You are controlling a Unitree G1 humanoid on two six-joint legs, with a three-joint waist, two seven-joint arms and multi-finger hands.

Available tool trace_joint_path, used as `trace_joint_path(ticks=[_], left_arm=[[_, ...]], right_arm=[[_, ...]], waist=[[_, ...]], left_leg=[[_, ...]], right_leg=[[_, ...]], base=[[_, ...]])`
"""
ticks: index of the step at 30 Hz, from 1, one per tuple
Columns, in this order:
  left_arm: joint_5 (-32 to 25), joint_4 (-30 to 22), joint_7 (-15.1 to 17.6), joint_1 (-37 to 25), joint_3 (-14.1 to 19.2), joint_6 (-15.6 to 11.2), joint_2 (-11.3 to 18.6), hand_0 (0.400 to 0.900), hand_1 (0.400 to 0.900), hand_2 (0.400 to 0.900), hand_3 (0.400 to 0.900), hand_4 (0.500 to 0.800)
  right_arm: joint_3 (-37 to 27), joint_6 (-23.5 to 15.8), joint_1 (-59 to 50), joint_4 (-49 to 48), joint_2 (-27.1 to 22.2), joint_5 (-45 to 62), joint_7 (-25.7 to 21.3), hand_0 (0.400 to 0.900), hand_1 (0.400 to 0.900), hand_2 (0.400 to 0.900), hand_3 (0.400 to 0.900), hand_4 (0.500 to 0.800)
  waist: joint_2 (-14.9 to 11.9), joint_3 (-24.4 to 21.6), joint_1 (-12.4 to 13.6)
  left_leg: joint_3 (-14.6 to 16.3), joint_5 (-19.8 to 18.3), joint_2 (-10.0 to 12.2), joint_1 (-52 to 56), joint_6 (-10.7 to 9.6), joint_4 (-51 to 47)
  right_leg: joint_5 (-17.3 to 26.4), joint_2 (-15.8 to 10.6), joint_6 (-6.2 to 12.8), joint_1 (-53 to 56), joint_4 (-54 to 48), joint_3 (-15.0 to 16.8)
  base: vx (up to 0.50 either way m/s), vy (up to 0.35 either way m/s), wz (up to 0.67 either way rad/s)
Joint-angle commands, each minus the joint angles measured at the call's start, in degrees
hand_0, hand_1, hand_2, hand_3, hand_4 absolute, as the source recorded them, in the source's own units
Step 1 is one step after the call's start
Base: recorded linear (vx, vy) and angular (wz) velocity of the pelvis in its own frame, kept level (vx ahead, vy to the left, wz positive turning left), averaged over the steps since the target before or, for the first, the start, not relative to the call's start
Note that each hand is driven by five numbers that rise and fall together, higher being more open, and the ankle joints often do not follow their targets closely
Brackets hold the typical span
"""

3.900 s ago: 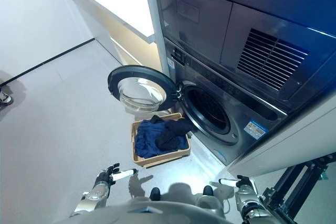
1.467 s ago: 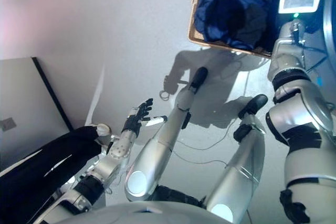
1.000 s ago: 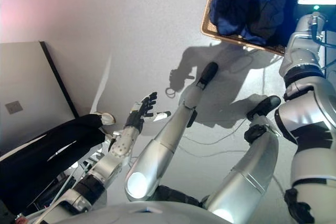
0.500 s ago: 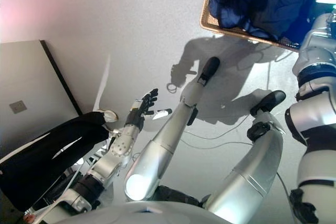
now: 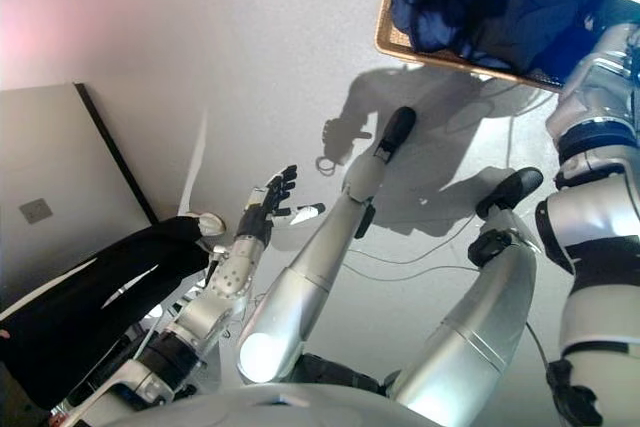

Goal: Put the clothes in the basket into the washing machine.

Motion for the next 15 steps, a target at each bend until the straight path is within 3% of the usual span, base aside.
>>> trace_joint_path(ticks=[1,2,3,5,6,7,9,11,15], left_arm=[[1.67,-2.18,3.43,1.41,0.93,0.68,0.37,0.900,0.900,0.900,0.900,0.800],[1.92,-1.50,3.96,1.25,2.13,1.59,-0.30,0.900,0.900,0.900,0.900,0.800],[1.89,-1.41,3.93,1.43,1.98,1.61,-0.07,0.900,0.900,0.900,0.900,0.800],[1.63,0.01,4.49,1.46,2.33,2.07,-0.72,0.900,0.900,0.900,0.900,0.800],[1.61,0.09,4.48,1.59,2.26,2.01,-0.46,0.900,0.900,0.900,0.900,0.800],[0.24,1.33,4.70,1.66,2.16,2.44,-1.14,0.900,0.900,0.900,0.900,0.800],[-1.42,2.14,4.80,1.90,1.81,2.70,-1.35,0.900,0.900,0.900,0.900,0.800],[-2.58,2.38,4.79,2.03,1.31,3.19,-1.04,0.900,0.900,0.900,0.900,0.800],[-4.19,2.92,4.57,2.36,0.66,3.71,-0.72,0.900,0.900,0.900,0.900,0.800]], right_arm=[[-3.91,-1.88,0.03,-8.17,-8.00,12.02,-10.32,0.400,0.400,0.400,0.400,0.500],[-10.83,-6.43,0.80,-15.64,-6.40,21.51,-12.61,0.400,0.400,0.400,0.400,0.500],[-11.34,-6.27,1.62,-16.05,-6.29,21.50,-12.70,0.400,0.400,0.400,0.400,0.500],[-19.74,-15.90,1.20,-23.02,-2.42,36.02,-14.97,0.400,0.400,0.400,0.400,0.500],[-20.12,-16.11,1.78,-23.19,-2.27,36.15,-15.06,0.400,0.400,0.400,0.400,0.500],[-24.06,-22.32,0.99,-27.04,0.78,45.52,-15.74,0.400,0.400,0.400,0.400,0.500],[-27.55,-28.84,0.76,-30.01,4.46,53.79,-15.57,0.400,0.400,0.400,0.400,0.500],[-29.05,-34.12,-1.03,-31.47,6.70,60.55,-15.73,0.400,0.400,0.400,0.400,0.500],[-30.27,-39.34,-4.07,-31.09,8.27,68.11,-15.33,0.400,0.400,0.400,0.400,0.500]], waist=[[9.21,-1.13,-3.28],[8.73,-1.13,-4.63],[8.28,-1.13,-4.46],[7.53,-1.13,-6.01],[7.27,-1.13,-5.85],[6.75,-1.13,-6.88],[6.19,-1.13,-7.78],[5.74,-1.13,-8.63],[5.48,-1.13,-9.48]], left_leg=[[2.44,-7.51,1.73,3.43,0.87,0.10],[3.19,-6.17,2.37,3.01,0.86,-0.59],[3.28,-7.77,2.43,4.37,0.79,-0.54],[4.34,-6.40,3.24,4.17,0.61,-1.22],[4.42,-6.56,3.31,4.46,0.60,-1.23],[4.94,-6.56,3.76,5.39,0.37,-2.03],[5.74,-6.74,4.32,6.88,0.21,-2.80],[6.45,-6.87,4.66,8.78,0.06,-3.76],[7.57,-6.91,5.14,12.05,-0.10,-5.37]], right_leg=[[2.66,4.73,2.49,5.50,-7.47,3.09],[4.99,5.38,2.06,5.15,-9.65,3.08],[3.27,5.55,2.56,6.23,-9.28,3.77],[5.83,6.38,2.08,6.11,-11.73,3.68],[5.71,6.45,2.08,6.36,-11.78,3.73],[6.28,6.97,2.13,7.23,-13.64,4.00],[6.65,7.61,2.10,8.65,-15.28,4.40],[7.16,8.32,2.06,10.44,-17.02,4.95],[7.93,9.05,2.06,13.40,-19.39,5.34]], base=[[-0.03,0.046,-0.44],[0.05,0.011,-0.38],[0.05,0.020,-0.50],[-0.01,0.017,-0.38],[-0.04,0.013,-0.38],[0.05,-0.008,-0.37],[0.06,0.012,-0.42],[0.06,0.028,-0.40],[0.05,0.022,-0.30]])
